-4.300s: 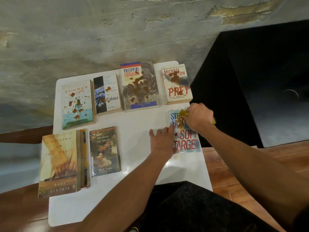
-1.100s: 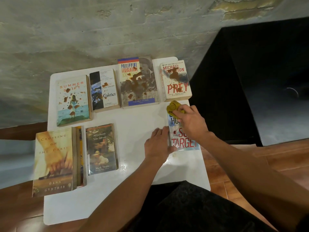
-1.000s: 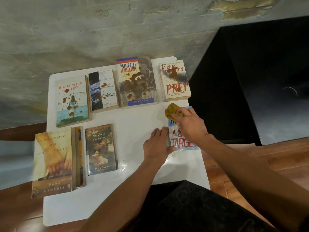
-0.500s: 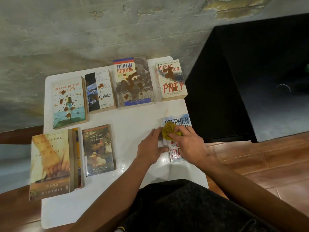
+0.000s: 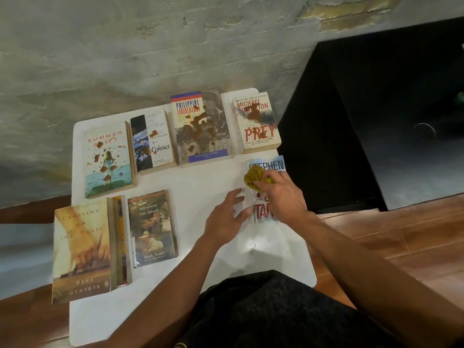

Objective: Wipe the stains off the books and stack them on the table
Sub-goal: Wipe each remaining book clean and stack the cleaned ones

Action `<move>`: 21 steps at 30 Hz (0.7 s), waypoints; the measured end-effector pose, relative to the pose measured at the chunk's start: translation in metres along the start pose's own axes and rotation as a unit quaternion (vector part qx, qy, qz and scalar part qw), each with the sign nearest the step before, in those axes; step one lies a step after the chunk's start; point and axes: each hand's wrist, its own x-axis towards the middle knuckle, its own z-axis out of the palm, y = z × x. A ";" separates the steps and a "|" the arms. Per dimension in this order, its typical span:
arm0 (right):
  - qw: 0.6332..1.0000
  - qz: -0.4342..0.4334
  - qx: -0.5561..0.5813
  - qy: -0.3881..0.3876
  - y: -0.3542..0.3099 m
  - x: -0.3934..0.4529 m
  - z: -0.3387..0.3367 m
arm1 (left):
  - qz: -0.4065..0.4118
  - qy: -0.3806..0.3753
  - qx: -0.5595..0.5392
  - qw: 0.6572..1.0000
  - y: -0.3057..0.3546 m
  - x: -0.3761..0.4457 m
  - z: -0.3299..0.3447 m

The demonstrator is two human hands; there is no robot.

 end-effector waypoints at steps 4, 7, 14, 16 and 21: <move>1.000 0.007 -0.014 -0.019 0.002 0.012 -0.002 | 0.030 -0.027 0.091 0.995 0.002 -0.004 0.005; 0.999 0.006 -0.020 -0.030 0.002 0.012 -0.001 | 0.008 -0.002 0.164 0.986 0.004 -0.008 0.013; 0.999 0.011 -0.001 -0.049 0.001 0.005 -0.001 | -0.005 0.041 0.216 0.975 0.019 -0.006 0.023; 0.999 0.012 0.012 -0.045 0.000 -0.001 0.000 | -0.009 0.037 0.218 0.975 0.020 -0.005 0.024; 0.998 0.000 0.036 -0.059 -0.009 -0.025 0.006 | -0.022 0.045 0.229 0.972 0.012 -0.003 0.029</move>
